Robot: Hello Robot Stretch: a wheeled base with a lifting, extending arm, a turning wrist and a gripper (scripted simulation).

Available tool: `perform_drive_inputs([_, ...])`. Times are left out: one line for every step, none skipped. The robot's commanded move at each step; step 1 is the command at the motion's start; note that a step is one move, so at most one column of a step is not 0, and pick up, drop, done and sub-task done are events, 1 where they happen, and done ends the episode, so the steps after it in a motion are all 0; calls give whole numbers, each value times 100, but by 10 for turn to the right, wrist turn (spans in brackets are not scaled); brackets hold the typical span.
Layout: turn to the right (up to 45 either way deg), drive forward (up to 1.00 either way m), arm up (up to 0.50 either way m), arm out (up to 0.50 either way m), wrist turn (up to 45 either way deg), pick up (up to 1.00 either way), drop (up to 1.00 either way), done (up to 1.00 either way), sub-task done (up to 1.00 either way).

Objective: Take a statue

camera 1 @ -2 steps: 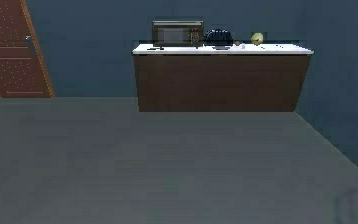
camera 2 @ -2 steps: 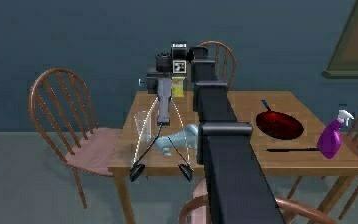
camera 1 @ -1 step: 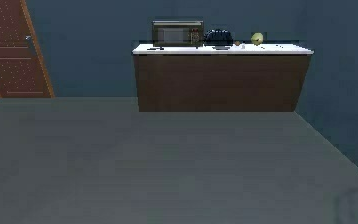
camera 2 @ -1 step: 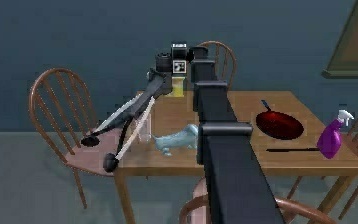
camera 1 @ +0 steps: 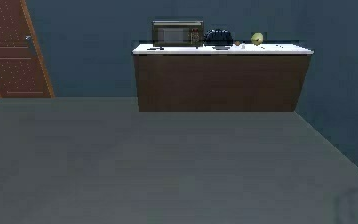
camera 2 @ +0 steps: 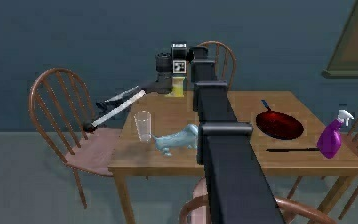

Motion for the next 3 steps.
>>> perform_drive_inputs([0,0,0,0,450,0,0,0,0])
perform_drive_inputs([0,0,0,0,450,0,0,0,0])
perform_drive_inputs([0,0,0,0,330,0,0,0,0])
